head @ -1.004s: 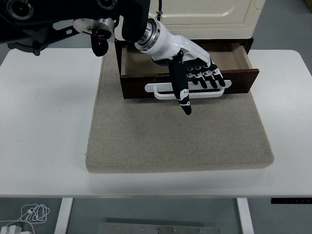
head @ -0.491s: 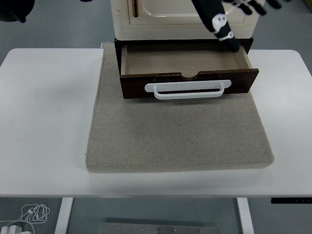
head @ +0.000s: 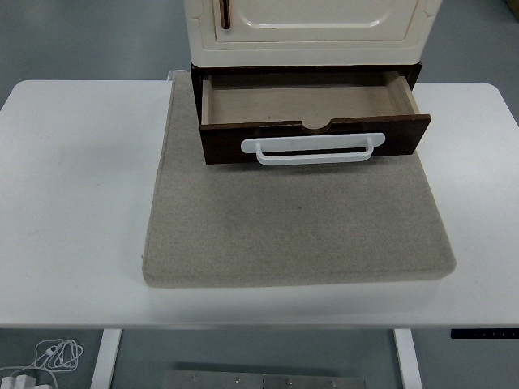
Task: Open the drawer under the combination cabinet
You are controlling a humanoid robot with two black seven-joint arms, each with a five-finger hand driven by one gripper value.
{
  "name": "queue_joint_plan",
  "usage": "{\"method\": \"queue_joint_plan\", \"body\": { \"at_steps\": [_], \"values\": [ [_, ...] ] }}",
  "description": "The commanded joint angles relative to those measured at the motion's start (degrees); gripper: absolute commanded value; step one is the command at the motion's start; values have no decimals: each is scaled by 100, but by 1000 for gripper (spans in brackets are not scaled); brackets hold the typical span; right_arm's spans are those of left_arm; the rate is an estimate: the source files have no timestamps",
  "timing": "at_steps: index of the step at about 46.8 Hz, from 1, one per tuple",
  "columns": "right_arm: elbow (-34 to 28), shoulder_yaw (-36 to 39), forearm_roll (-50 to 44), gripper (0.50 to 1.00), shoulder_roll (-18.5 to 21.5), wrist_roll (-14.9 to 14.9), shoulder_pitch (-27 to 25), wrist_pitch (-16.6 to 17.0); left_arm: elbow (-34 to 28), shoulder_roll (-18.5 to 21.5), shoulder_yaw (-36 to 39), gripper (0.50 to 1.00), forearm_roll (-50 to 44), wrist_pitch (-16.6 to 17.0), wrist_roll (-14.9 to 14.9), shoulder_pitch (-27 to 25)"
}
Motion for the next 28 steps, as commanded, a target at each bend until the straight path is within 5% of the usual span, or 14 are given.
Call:
{"method": "queue_joint_plan", "body": {
  "at_steps": [1, 17, 28],
  "values": [
    [0, 0, 0, 928, 0, 1, 0, 0, 383, 0, -310, 1000, -9, 29, -117, -4],
    [0, 27, 9, 928, 0, 1, 0, 26, 2377, 263, -1339, 1000, -422, 99, -197, -21],
    [0, 18, 0, 928, 0, 1, 0, 44, 3485, 598, -1269, 1000, -1231, 1012, -74, 215]
  ]
}}
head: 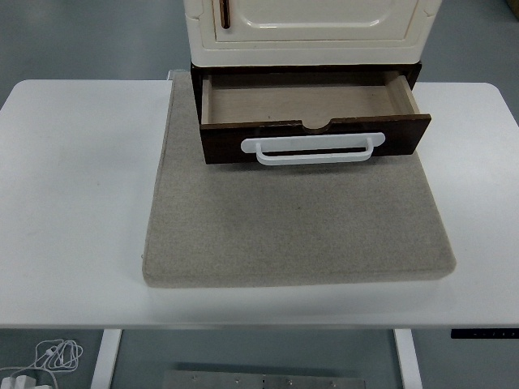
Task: Open the drawer under the combination cabinet
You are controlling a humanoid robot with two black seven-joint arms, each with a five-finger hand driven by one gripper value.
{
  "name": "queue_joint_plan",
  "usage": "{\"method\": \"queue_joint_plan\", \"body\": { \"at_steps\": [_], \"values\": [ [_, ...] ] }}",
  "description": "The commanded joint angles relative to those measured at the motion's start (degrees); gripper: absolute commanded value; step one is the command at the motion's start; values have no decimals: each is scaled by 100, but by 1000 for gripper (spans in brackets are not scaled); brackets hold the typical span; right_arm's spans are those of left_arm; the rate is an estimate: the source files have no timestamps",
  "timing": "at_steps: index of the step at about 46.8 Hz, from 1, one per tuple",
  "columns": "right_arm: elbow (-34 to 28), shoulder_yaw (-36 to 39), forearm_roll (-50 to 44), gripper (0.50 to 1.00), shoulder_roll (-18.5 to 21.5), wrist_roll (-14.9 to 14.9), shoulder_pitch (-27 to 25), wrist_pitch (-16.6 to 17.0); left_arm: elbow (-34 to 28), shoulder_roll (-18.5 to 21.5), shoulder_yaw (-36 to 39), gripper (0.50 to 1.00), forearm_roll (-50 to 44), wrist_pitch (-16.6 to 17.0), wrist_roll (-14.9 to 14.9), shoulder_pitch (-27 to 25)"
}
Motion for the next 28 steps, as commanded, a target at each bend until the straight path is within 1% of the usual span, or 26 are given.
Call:
{"method": "queue_joint_plan", "body": {
  "at_steps": [1, 7, 12, 15, 20, 24, 28],
  "values": [
    [10, -7, -15, 928, 0, 1, -1, 3, 327, 18, 3, 1000, -165, 247, 19, 258],
    [18, -25, -32, 928, 0, 1, -1, 12, 442, -8, -5, 1000, -446, 379, 28, 830],
    [54, -25, -41, 928, 0, 1, -1, 12, 442, -44, -23, 1000, -876, 800, 204, 1278],
    [54, -25, -41, 928, 0, 1, -1, 12, 442, -105, -23, 1000, -1210, 959, 309, 1550],
    [54, -16, -41, 928, 0, 1, -1, 12, 459, -474, -14, 1000, -1527, 1117, 336, 2007],
    [54, -25, -41, 928, 0, 1, -1, 12, 459, -781, -14, 1000, -1536, 1372, 336, 2376],
    [54, -25, -41, 928, 0, 1, -1, 12, 459, -1141, -49, 1000, -1536, 1504, 336, 2728]
  ]
}}
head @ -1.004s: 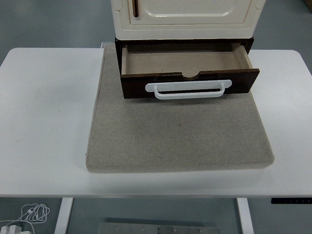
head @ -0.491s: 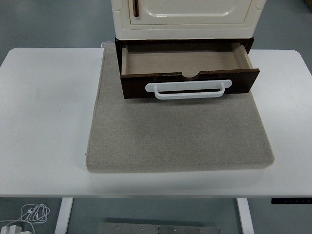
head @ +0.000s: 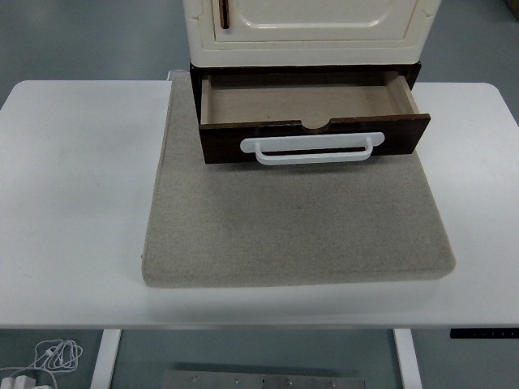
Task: Open the drawer under the combination cabinet
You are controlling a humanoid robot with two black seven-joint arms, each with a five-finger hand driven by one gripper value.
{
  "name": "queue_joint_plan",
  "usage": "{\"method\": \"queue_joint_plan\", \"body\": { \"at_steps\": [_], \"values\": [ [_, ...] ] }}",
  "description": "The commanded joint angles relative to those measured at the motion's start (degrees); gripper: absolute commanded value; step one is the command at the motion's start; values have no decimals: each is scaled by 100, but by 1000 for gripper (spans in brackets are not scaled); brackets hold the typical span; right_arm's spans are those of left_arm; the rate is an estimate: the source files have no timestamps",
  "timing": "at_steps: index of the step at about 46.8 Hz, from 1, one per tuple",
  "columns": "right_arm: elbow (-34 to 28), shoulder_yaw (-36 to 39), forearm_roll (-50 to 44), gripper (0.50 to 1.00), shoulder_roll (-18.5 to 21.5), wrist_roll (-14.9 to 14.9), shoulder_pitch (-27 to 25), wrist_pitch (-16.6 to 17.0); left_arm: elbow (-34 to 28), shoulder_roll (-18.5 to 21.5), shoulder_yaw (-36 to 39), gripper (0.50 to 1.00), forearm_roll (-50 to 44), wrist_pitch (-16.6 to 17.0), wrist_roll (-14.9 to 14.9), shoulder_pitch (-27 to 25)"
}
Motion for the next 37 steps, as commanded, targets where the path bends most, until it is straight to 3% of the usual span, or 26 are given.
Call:
{"method": "queue_joint_plan", "body": {
  "at_steps": [1, 8, 20, 30, 37],
  "values": [
    [0, -1, 1, 928, 0, 1, -6, 3, 9, -318, -48, 1000, -2, 110, -2, 316],
    [0, -1, 10, 928, 0, 10, -33, 12, 150, -688, -83, 1000, -160, 136, -2, 632],
    [0, -1, 19, 928, 0, 10, -59, 3, 176, -837, -75, 1000, -872, -22, -73, 923],
    [0, -1, 19, 928, 0, 10, -94, 3, 176, -952, -83, 1000, -1075, -558, -134, 1177],
    [-9, 8, 36, 928, 0, 10, -103, 3, 185, -1022, -101, 1000, -1083, -584, -169, 1204]
  ]
}}
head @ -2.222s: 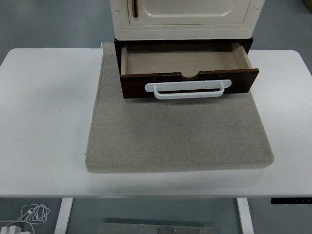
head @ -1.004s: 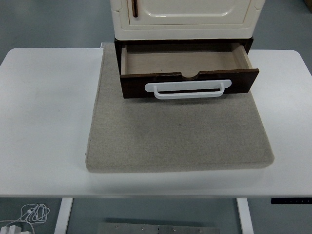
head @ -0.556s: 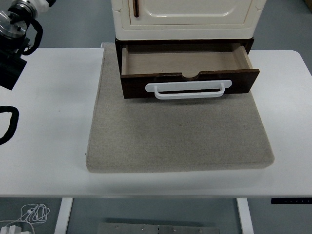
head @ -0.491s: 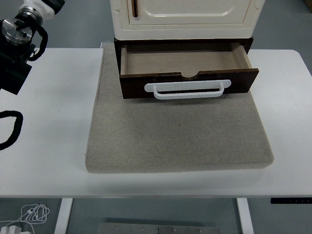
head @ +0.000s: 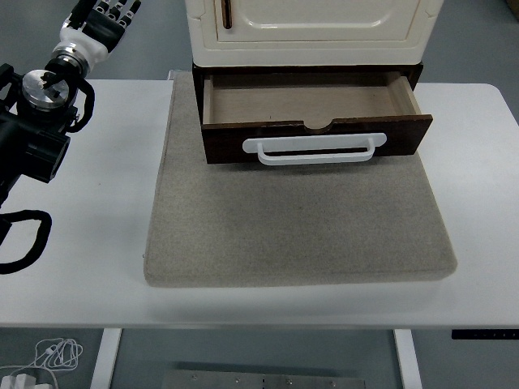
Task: Open the drawer under the combination cabinet
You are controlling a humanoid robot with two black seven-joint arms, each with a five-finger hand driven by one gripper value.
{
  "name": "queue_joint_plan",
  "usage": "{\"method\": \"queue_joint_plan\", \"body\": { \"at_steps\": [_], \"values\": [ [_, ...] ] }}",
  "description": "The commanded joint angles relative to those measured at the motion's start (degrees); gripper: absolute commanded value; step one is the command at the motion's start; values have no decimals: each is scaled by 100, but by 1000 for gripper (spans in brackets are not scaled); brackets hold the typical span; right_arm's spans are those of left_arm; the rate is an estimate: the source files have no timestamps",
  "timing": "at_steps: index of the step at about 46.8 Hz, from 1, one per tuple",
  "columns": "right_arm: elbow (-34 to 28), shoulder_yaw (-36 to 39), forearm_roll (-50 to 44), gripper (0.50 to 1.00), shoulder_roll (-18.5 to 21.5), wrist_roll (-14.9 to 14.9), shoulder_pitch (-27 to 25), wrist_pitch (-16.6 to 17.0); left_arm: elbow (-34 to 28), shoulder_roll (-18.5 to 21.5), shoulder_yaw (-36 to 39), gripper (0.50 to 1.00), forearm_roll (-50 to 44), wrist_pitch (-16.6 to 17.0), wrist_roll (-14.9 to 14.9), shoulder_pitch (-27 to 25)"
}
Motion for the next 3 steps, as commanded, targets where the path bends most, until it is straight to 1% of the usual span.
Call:
{"method": "queue_joint_plan", "body": {
  "at_steps": [1, 3],
  "values": [
    [-4, 2, 6, 928, 0, -1, -3, 0, 8, -14, -19, 1000, -15, -5, -48, 4],
    [-4, 2, 14, 928, 0, -10, -3, -9, 8, -14, -10, 1000, -50, -5, -101, 4]
  ]
}}
